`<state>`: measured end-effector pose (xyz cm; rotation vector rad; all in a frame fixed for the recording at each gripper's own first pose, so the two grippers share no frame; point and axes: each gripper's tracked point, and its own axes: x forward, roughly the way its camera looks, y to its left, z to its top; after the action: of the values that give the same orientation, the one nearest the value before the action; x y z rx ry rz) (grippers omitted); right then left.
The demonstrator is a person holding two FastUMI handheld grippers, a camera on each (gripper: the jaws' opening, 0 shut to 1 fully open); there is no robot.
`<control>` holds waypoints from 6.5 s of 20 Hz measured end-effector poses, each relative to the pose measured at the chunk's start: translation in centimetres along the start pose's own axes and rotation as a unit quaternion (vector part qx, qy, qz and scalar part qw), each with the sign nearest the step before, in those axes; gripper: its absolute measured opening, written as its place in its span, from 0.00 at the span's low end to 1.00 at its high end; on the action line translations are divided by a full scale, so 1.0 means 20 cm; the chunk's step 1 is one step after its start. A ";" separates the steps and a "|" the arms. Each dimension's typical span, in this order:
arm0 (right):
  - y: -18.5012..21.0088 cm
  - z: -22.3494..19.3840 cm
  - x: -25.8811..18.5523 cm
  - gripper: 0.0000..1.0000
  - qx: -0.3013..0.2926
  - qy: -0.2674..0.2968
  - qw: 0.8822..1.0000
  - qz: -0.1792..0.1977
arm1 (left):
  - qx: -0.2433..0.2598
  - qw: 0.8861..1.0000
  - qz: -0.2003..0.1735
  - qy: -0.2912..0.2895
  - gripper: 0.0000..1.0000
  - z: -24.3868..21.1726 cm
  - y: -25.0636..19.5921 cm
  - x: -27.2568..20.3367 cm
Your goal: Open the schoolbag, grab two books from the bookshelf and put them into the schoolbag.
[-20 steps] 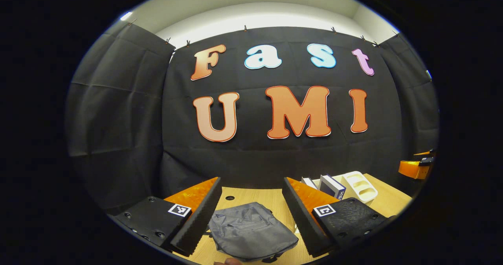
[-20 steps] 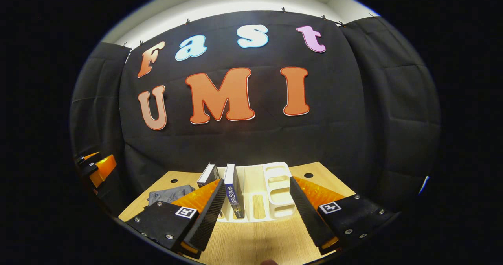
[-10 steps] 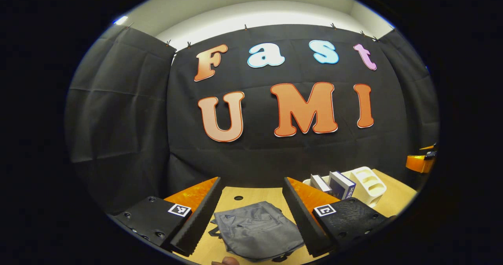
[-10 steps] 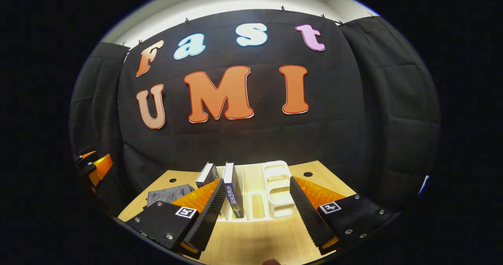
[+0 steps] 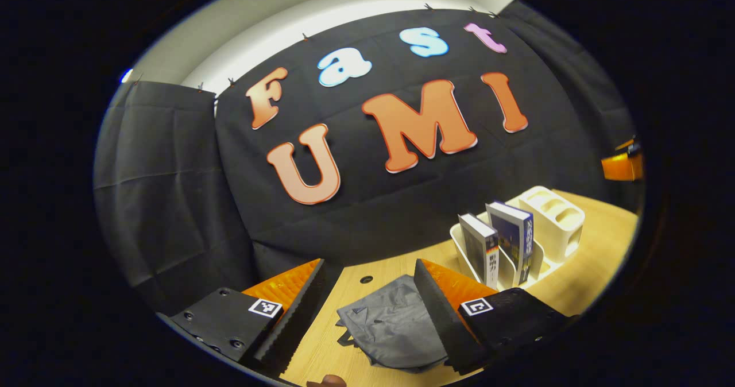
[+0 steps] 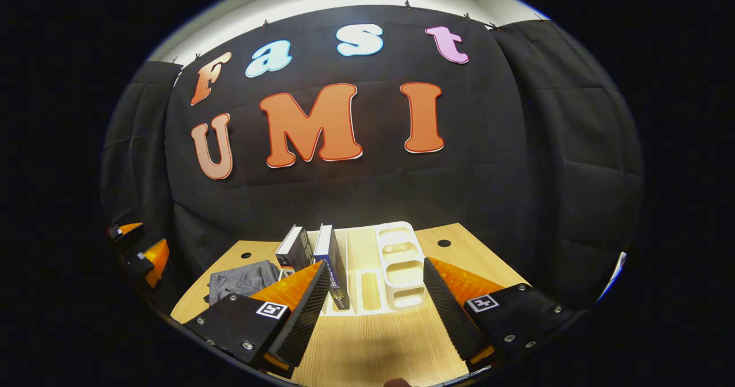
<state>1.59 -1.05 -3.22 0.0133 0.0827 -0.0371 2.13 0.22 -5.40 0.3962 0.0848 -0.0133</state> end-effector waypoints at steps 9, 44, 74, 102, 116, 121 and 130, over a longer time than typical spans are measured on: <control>-0.15 -0.17 0.01 0.97 0.005 0.040 0.998 -0.038 | 0.152 0.986 -0.058 0.028 0.97 -0.30 -0.36 0.01; -0.41 -0.49 0.02 0.97 0.041 0.124 0.986 -0.108 | 0.334 0.903 -0.199 0.183 0.45 -1.25 -0.80 0.21; 0.05 -0.48 -0.10 0.98 0.080 0.141 0.977 -0.142 | 0.225 0.899 -0.323 0.193 0.02 -0.43 -0.09 0.78; 1.11 0.22 0.80 0.98 -0.081 0.327 0.940 0.052 | 0.160 0.910 -0.334 0.183 0.02 -0.38 0.04 0.90; 1.10 -0.42 1.28 0.97 -0.091 0.471 0.877 0.015 | 0.150 0.907 -0.335 0.205 0.02 -0.46 0.06 0.95; 1.05 -0.55 1.32 0.53 -0.090 0.485 0.870 -0.005 | 0.145 0.908 -0.334 0.207 0.02 -0.46 0.07 0.95; 1.07 -0.28 1.25 0.36 -0.069 0.445 0.893 -0.007 | 0.137 0.908 -0.338 0.205 0.02 -0.46 0.07 0.92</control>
<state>26.83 19.48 -10.55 -0.1144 1.0082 -0.0370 19.71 5.18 -14.83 0.6307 0.6408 -0.6379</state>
